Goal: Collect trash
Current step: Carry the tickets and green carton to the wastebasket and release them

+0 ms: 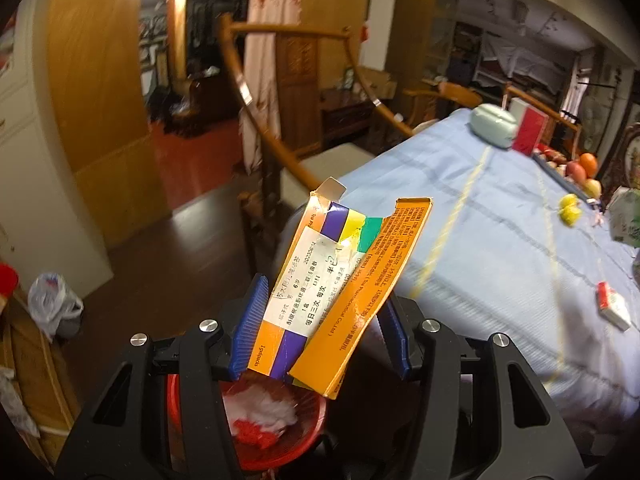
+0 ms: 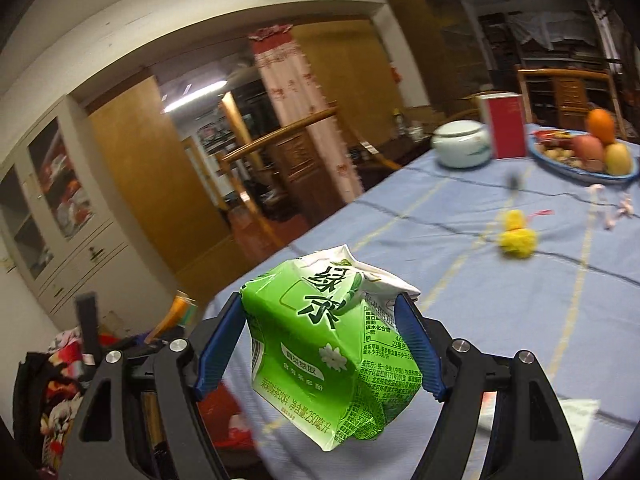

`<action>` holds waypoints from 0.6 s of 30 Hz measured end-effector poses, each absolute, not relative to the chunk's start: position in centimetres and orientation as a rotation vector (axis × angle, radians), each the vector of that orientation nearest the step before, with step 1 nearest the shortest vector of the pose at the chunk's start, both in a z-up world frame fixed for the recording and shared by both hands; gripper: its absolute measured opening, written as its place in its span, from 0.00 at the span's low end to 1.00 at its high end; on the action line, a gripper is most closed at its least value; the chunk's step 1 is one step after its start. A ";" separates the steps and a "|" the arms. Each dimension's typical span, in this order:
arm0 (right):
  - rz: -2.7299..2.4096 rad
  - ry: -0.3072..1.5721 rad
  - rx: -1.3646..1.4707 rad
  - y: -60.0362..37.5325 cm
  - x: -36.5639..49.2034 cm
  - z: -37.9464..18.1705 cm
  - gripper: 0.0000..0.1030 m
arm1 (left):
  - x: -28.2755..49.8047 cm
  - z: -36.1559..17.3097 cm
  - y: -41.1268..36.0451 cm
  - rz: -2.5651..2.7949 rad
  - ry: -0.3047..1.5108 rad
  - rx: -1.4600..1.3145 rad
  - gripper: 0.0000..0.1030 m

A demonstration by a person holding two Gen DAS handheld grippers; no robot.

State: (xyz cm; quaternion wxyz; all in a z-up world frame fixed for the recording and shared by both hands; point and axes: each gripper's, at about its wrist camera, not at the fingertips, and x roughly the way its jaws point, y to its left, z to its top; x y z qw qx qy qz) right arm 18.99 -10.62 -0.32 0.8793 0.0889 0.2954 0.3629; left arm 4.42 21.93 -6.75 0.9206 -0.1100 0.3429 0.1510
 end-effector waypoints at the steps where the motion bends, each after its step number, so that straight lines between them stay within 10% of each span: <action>1: 0.773 0.621 0.182 -9.7 18.7 -0.3 0.73 | 4.1 -7.3 22.7 0.316 0.716 -0.237 0.52; 18: 0.912 0.689 0.085 1.5 14.2 -1.0 0.73 | 1.3 -13.8 29.4 0.255 0.860 -0.379 0.57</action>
